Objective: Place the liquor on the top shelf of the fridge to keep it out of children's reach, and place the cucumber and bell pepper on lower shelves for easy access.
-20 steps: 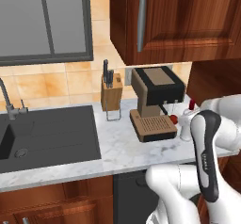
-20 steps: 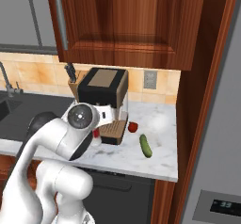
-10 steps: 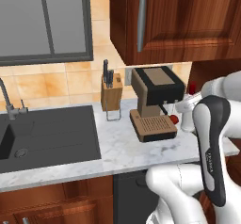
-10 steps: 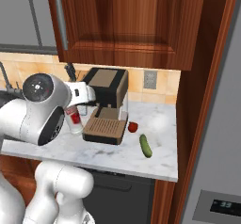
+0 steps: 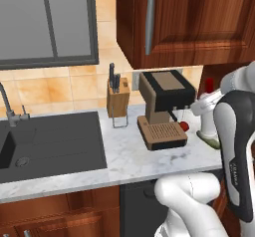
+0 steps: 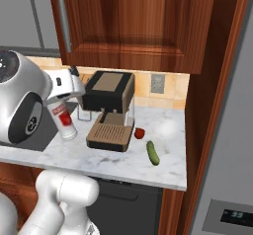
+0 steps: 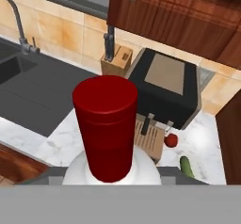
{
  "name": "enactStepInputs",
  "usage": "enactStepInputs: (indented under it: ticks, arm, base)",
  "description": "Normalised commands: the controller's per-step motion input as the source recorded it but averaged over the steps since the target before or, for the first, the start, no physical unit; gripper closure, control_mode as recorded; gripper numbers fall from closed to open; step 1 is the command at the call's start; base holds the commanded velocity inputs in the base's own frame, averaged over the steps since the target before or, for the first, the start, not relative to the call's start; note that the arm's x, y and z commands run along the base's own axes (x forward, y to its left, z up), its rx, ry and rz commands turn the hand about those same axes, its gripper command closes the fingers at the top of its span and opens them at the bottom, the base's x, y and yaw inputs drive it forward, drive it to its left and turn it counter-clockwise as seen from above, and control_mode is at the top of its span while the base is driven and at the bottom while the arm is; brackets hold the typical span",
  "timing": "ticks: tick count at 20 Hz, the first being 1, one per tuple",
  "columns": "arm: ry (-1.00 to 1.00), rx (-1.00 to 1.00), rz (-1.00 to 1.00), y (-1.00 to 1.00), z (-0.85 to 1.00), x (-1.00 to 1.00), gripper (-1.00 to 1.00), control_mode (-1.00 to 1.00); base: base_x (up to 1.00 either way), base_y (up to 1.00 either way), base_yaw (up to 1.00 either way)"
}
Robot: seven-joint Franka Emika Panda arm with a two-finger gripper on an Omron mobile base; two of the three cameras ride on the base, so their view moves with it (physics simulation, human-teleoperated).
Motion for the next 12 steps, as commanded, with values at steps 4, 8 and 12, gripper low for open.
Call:
enactStepInputs:
  ticks: [4,8,12]
  arm:
    - [0.00,-0.01,0.00,0.00,0.09,-0.35,1.00,1.00]
    - [0.00,0.00,0.00,0.00,0.00,0.00,1.00,1.00]
    - [0.00,0.00,0.00,0.00,0.00,0.00,1.00,1.00]
  base:
    - [-0.17,0.00,0.00]
    - [-0.80,-0.08,-0.12]
    - [-0.78,-0.41,-0.44]
